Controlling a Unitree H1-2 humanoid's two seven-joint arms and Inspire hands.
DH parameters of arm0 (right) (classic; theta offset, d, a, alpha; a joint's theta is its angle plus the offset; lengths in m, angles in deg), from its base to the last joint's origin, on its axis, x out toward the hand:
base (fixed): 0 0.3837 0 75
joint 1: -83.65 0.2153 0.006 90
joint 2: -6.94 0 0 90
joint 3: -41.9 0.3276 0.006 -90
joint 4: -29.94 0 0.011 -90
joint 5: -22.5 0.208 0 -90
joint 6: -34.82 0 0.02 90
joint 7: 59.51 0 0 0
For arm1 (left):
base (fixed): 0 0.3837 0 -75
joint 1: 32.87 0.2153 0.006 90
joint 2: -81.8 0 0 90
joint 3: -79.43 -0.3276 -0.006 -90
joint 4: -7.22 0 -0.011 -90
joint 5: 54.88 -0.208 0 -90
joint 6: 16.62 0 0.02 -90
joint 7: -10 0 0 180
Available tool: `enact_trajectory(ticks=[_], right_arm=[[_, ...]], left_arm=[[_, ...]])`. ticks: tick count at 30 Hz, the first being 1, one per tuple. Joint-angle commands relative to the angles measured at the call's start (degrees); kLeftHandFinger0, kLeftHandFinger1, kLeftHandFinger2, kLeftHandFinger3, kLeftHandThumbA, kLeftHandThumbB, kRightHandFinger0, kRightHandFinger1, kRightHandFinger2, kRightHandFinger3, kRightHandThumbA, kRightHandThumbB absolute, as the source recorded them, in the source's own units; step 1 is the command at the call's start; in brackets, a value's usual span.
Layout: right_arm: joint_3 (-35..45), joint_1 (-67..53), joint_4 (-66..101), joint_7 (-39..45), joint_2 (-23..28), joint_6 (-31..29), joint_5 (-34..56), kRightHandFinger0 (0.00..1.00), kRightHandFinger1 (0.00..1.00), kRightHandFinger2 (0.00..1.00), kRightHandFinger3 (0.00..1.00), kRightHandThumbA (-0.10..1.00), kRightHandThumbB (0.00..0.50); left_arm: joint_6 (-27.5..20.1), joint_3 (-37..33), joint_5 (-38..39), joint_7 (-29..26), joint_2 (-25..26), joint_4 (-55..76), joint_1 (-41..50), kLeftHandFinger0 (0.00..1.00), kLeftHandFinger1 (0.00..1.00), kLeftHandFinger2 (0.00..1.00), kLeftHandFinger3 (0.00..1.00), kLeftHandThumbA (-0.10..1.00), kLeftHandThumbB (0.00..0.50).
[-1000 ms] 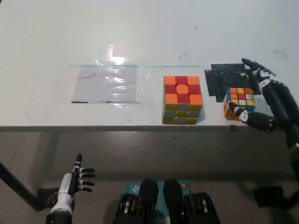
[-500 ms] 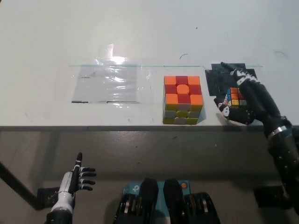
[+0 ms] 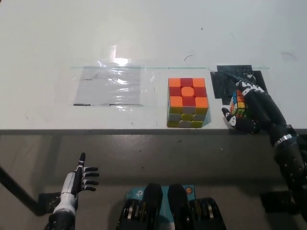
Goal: The robot uses its right hand to pick up the small cube kept on the middle on the desk and place it on the bigger cube kept next to it
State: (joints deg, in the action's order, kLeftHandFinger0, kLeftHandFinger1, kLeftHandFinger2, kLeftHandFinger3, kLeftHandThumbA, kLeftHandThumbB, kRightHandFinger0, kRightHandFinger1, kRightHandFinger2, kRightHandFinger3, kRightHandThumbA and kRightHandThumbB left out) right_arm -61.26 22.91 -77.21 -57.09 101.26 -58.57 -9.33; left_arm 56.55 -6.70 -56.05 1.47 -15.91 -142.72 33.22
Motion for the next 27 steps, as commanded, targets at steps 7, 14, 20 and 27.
enact_trajectory(ticks=[7, 14, 20, 27], right_arm=[[-0.6, 1.4, -0.8, 0.0, 2.8, -2.0, -1.4, 1.00, 1.00, 1.00, 1.00, 0.44, 0.376], [-3.2, 2.4, -2.5, 2.7, 4.0, -0.4, -2.9, 0.97, 1.00, 1.00, 1.00, 0.45, 0.403], [-6.1, 3.5, -4.7, 3.6, 5.2, 0.1, -5.4, 0.91, 1.00, 1.00, 1.00, 0.49, 0.389], [-8.6, 4.9, -7.0, 3.7, 6.5, 1.2, -8.7, 0.84, 1.00, 1.00, 1.00, 0.53, 0.359]], left_arm=[[-1.2, 0.4, 0.2, -0.6, 0.8, 1.1, -2.5, 0.45, 0.46, 0.55, 0.53, 1.00, 0.101], [-1.8, 0.3, -0.1, -0.9, 0.8, 0.5, -3.1, 0.41, 0.42, 0.52, 0.51, 1.00, 0.110], [-1.5, 0.4, 0.3, -0.3, 1.1, 1.1, -3.3, 0.43, 0.46, 0.60, 0.57, 1.00, 0.117], [-1.8, 0.3, 0.0, -0.9, 1.1, 0.5, -4.0, 0.39, 0.42, 0.55, 0.54, 1.00, 0.118]])
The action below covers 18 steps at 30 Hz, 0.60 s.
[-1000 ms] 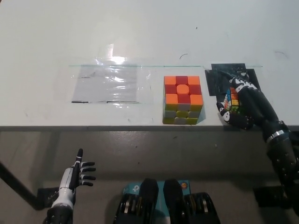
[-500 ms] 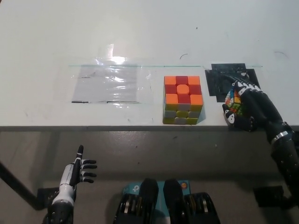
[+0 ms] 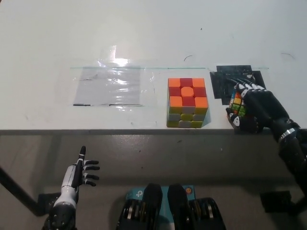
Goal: The robot uses its right hand to pick up the small cube kept on the middle on the desk and place it on the bigger cube kept next to it
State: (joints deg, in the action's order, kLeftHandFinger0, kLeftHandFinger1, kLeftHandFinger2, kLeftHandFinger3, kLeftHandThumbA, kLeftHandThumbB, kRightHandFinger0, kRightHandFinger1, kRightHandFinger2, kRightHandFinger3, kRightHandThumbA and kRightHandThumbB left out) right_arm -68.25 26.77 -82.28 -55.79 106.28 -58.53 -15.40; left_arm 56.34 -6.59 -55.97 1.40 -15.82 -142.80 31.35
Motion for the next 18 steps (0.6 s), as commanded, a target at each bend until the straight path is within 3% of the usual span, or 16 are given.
enact_trajectory(ticks=[1, 3, 4, 5, 6, 7, 8, 10, 11, 13, 14, 16, 17, 18], right_arm=[[-1.7, 1.1, -2.0, 2.3, 1.5, 1.2, -2.6, 0.84, 1.00, 1.00, 1.00, 0.53, 0.357], [-1.9, 1.5, -2.3, 2.4, 1.5, 1.1, -2.8, 0.84, 1.00, 1.00, 1.00, 0.53, 0.347], [-1.9, 1.8, -3.2, 1.5, 1.5, -1.4, -2.0, 0.79, 1.00, 1.00, 1.00, 0.43, 0.324], [-1.9, 2.0, -4.0, 0.7, 1.4, -2.6, -1.7, 0.79, 0.94, 1.00, 1.00, 0.39, 0.328], [-2.0, 2.3, -4.3, 0.7, 1.3, -2.4, -2.0, 0.59, 0.71, 0.94, 1.00, 0.39, 0.323], [-1.9, 2.5, -4.3, 0.7, 1.4, -2.4, -2.0, 0.57, 0.67, 0.89, 1.00, 0.39, 0.321], [-1.7, 2.6, -4.8, 0.0, 1.3, -3.4, -1.7, 0.33, 0.42, 0.67, 1.00, 0.35, 0.322], [-1.4, 2.6, -5.5, -1.0, 1.1, -4.9, -1.0, 0.14, 0.25, 0.51, 1.00, 0.30, 0.321], [-1.4, 2.8, -5.7, -1.1, 1.1, -5.1, -1.1, 0.13, 0.24, 0.50, 1.00, 0.30, 0.310], [-1.9, 3.1, -7.1, -3.3, 1.2, -6.5, -2.4, 0.01, 0.11, 0.37, 1.00, 0.31, 0.287], [-1.9, 3.1, -7.6, -4.1, 1.2, -7.2, -2.5, 0.00, 0.06, 0.32, 1.00, 0.28, 0.275], [-2.2, 3.3, -9.6, -8.1, 1.2, -10.2, -3.6, 0.00, 0.00, 0.21, 1.00, 0.13, 0.204], [-2.3, 3.4, -9.9, -8.5, 1.2, -10.5, -3.7, 0.00, 0.00, 0.17, 1.00, 0.09, 0.192], [-2.4, 3.3, -9.9, -9.4, 1.1, -10.7, -4.0, 0.00, 0.00, 0.16, 1.00, 0.01, 0.145]], left_arm=[[-1.6, 0.2, -0.1, -0.8, 1.0, 0.6, -2.1, 0.40, 0.42, 0.55, 0.54, 1.00, 0.117], [-1.6, 0.5, 0.5, -0.2, 1.0, 0.7, -2.3, 0.40, 0.42, 0.54, 0.53, 1.00, 0.118], [-1.7, 0.1, -0.2, -0.7, 1.1, 0.0, -2.6, 0.39, 0.42, 0.54, 0.53, 1.00, 0.129], [-1.8, 0.1, -0.3, -0.8, 1.2, 0.1, -2.6, 0.38, 0.41, 0.54, 0.53, 1.00, 0.120], [-1.2, -0.2, -0.6, -0.9, 1.2, 0.7, -2.5, 0.41, 0.44, 0.57, 0.55, 1.00, 0.107], [-1.2, -0.2, -0.6, -0.9, 1.2, 0.6, -2.8, 0.41, 0.44, 0.57, 0.55, 1.00, 0.106], [-1.1, 0.0, -0.3, -0.5, 1.2, 1.0, -2.7, 0.41, 0.44, 0.57, 0.55, 1.00, 0.097], [-2.0, 0.0, -0.2, -0.5, 1.2, 0.3, -2.9, 0.39, 0.43, 0.55, 0.54, 1.00, 0.116], [-2.1, 0.0, -0.3, -0.4, 1.3, 0.2, -3.1, 0.39, 0.42, 0.55, 0.55, 1.00, 0.111], [-2.0, -0.2, -0.7, -0.8, 1.4, -0.1, -3.5, 0.41, 0.45, 0.58, 0.57, 1.00, 0.075], [-2.0, -0.2, -0.6, -0.5, 1.4, -0.1, -3.5, 0.43, 0.47, 0.60, 0.57, 1.00, 0.074], [-1.2, -0.5, -0.9, -0.3, 1.5, 0.1, -3.5, 0.47, 0.50, 0.64, 0.61, 1.00, 0.088], [-1.2, -0.5, -0.9, -0.3, 1.5, 0.1, -3.5, 0.48, 0.51, 0.65, 0.62, 1.00, 0.085], [-1.7, -0.4, -0.8, -0.3, 1.5, -0.1, -3.6, 0.45, 0.48, 0.62, 0.61, 1.00, 0.073]])
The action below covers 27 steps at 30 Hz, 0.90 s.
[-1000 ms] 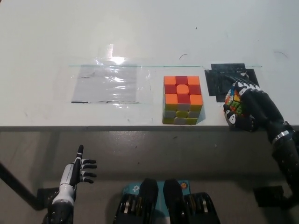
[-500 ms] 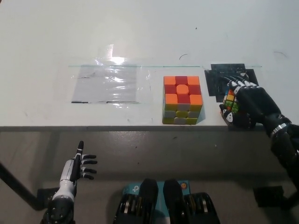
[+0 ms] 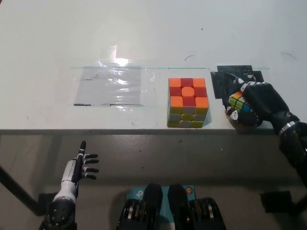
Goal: The robot uses its right hand to pick up the small cube kept on the middle on the desk and place it on the bigger cube kept next to it
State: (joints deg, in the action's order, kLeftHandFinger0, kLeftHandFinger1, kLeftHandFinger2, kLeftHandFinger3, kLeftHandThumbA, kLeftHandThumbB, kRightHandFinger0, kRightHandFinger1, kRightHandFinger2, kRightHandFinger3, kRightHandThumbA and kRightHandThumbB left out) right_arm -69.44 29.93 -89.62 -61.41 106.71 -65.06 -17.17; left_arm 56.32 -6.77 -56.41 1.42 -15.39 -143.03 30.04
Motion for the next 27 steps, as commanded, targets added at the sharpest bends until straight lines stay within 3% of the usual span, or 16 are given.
enact_trajectory(ticks=[1, 3, 4, 6, 7, 9, 10, 14, 15, 16, 17, 19, 21, 24, 25, 27], right_arm=[[-1.4, -0.1, -2.5, -4.9, 0.6, -4.5, -2.8, 0.00, 0.00, 0.10, 1.00, -0.10, 0.017], [-1.7, -0.1, -3.6, -8.9, 0.5, -6.7, -3.9, 0.00, 0.00, 0.01, 1.00, -0.10, 0.000], [-2.3, 0.1, -4.5, -10.2, 0.4, -7.1, -4.7, 0.00, 0.03, 0.05, 1.00, -0.10, 0.000], [-3.7, 0.7, -6.0, -13.6, 0.7, -8.3, -7.3, 0.02, 0.09, 0.07, 0.78, -0.10, 0.000], [-4.2, 1.1, -6.8, -13.8, 0.6, -7.8, -7.7, 0.01, 0.11, 0.11, 0.60, -0.10, 0.000], [-4.6, 1.5, -8.3, -15.2, 0.3, -7.8, -8.0, 0.00, 0.07, 0.10, 0.37, -0.10, 0.000], [-4.7, 1.6, -8.6, -15.6, 0.3, -7.4, -8.1, 0.00, 0.07, 0.10, 0.31, -0.10, 0.035], [-5.0, 1.9, -9.3, -17.4, 0.1, -6.7, -8.6, 0.03, 0.20, 0.15, 0.19, -0.10, 0.002], [-4.9, 1.9, -9.4, -18.4, -0.1, -5.9, -8.9, 0.05, 0.27, 0.18, 0.17, -0.10, 0.011], [-4.7, 1.9, -9.5, -19.7, -0.3, -6.0, -9.1, 0.10, 0.43, 0.33, 0.24, -0.10, 0.001], [-4.3, 1.7, -9.1, -20.8, -0.5, -5.7, -9.0, 0.14, 0.47, 0.40, 0.28, -0.10, 0.000], [-3.9, 1.4, -8.0, -20.5, -0.6, -4.5, -8.9, 0.17, 0.43, 0.40, 0.35, -0.10, 0.000], [-3.6, 1.4, -8.7, -22.8, -1.0, -4.4, -9.2, 0.12, 0.38, 0.33, 0.16, -0.04, 0.005], [-3.3, 1.3, -8.5, -23.3, -1.3, -3.3, -9.4, 0.13, 0.49, 0.54, 0.11, -0.06, 0.000], [-3.1, 1.4, -9.1, -25.5, -1.6, -3.8, -9.6, 0.17, 0.57, 0.73, 0.10, -0.10, 0.000], [-3.0, 1.4, -9.1, -25.7, -1.7, -3.3, -9.8, 0.26, 0.64, 0.84, 0.21, -0.10, 0.000]], left_arm=[[-2.4, -0.3, -0.5, -0.6, 1.0, -0.1, -2.3, 0.43, 0.46, 0.59, 0.59, 1.00, 0.070], [-1.3, 0.2, 0.1, -0.4, 0.9, 0.2, -2.3, 0.44, 0.48, 0.60, 0.58, 1.00, 0.070], [-1.3, -0.1, -0.4, -0.8, 0.9, 0.5, -2.2, 0.46, 0.49, 0.61, 0.59, 1.00, 0.046], [-2.2, -0.1, -0.4, -0.5, 1.0, -0.3, -2.3, 0.47, 0.49, 0.61, 0.59, 1.00, 0.044], [-1.8, -0.2, -0.6, -0.7, 1.0, 0.1, -2.2, 0.47, 0.49, 0.61, 0.59, 1.00, 0.052], [-2.0, -0.1, -0.5, -0.7, 1.0, -0.5, -2.4, 0.48, 0.50, 0.62, 0.61, 1.00, 0.052], [-2.5, -0.2, -0.5, -0.7, 1.0, -0.7, -2.5, 0.47, 0.49, 0.61, 0.60, 1.00, 0.050], [-1.7, -0.3, -0.9, -1.3, 1.0, -0.4, -2.6, 0.48, 0.50, 0.63, 0.62, 1.00, 0.060], [-3.1, -0.1, -0.6, -1.2, 0.9, -0.8, -2.7, 0.46, 0.48, 0.60, 0.59, 1.00, 0.040], [-3.0, 0.1, -0.3, -0.8, 0.9, -0.7, -2.6, 0.46, 0.48, 0.61, 0.59, 1.00, 0.050], [-2.3, 0.2, -0.1, -0.5, 0.9, -0.7, -2.7, 0.46, 0.48, 0.60, 0.59, 1.00, 0.057], [-2.3, 0.0, -0.3, -0.4, 1.0, -0.9, -2.8, 0.45, 0.48, 0.60, 0.59, 1.00, 0.065], [-2.6, -0.3, -0.7, -0.8, 1.0, -1.2, -2.8, 0.46, 0.49, 0.61, 0.59, 1.00, 0.059], [-2.5, -0.6, -1.2, -1.5, 1.1, -1.4, -2.8, 0.48, 0.50, 0.63, 0.61, 1.00, 0.066], [-3.0, -0.1, -0.4, -0.8, 0.9, -1.0, -2.7, 0.45, 0.48, 0.61, 0.60, 1.00, 0.053], [-2.8, -0.2, -0.4, -0.6, 1.0, -1.1, -2.7, 0.46, 0.49, 0.62, 0.61, 1.00, 0.071]])
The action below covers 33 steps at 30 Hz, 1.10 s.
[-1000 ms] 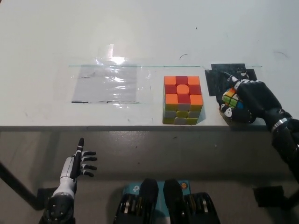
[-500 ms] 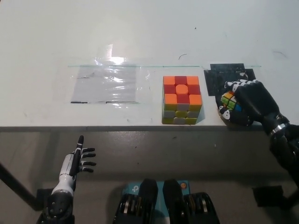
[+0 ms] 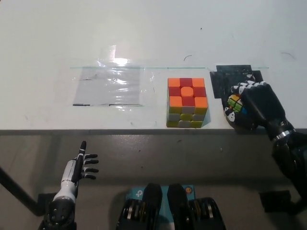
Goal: The robot uses its right hand to pick up the small cube kept on the middle on the desk and place it on the bigger cube kept next to it
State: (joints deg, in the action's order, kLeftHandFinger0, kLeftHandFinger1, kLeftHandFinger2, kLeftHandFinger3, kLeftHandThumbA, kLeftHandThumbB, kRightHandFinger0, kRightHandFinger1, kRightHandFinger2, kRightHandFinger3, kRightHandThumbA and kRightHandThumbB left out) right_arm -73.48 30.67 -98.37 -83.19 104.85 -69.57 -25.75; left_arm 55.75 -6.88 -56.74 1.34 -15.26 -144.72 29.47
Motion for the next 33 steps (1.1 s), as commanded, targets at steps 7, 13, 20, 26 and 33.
enact_trajectory(ticks=[7, 13, 20, 26, 33], right_arm=[[1.6, 1.8, -2.5, -8.8, -1.2, 0.2, -1.4, 0.11, 0.50, 0.73, 0.49, -0.10, 0.085], [1.3, 3.4, -4.7, -13.2, -1.8, -3.2, -1.3, 0.01, 0.38, 0.64, 0.35, -0.10, 0.044], [1.1, 5.7, -3.1, -14.4, -1.9, -2.5, -2.6, 0.00, 0.32, 0.61, 0.34, -0.10, 0.259], [1.6, 6.7, -0.5, -11.6, -2.0, -2.7, -1.5, 0.00, 0.30, 0.61, 0.33, -0.10, 0.254], [2.6, 7.2, 3.6, -9.7, -2.0, -2.0, -0.7, 0.00, 0.29, 0.58, 0.36, -0.10, 0.214]], left_arm=[[-1.8, -0.2, -0.3, -0.7, 0.9, 0.6, -2.1, 0.51, 0.53, 0.65, 0.62, 1.00, 0.073], [-1.6, -0.1, -0.3, -1.0, 0.6, 1.0, -1.4, 0.43, 0.46, 0.58, 0.57, 1.00, 0.068], [-1.0, -0.1, -0.1, -0.7, 0.5, 2.0, -0.7, 0.47, 0.48, 0.61, 0.61, 1.00, 0.062], [-2.5, 0.2, 0.3, -0.3, 0.3, 1.2, -0.6, 0.45, 0.48, 0.59, 0.56, 1.00, 0.053], [-1.4, 0.0, -0.2, -0.9, 0.2, 1.5, 0.1, 0.44, 0.46, 0.58, 0.56, 1.00, 0.063]])
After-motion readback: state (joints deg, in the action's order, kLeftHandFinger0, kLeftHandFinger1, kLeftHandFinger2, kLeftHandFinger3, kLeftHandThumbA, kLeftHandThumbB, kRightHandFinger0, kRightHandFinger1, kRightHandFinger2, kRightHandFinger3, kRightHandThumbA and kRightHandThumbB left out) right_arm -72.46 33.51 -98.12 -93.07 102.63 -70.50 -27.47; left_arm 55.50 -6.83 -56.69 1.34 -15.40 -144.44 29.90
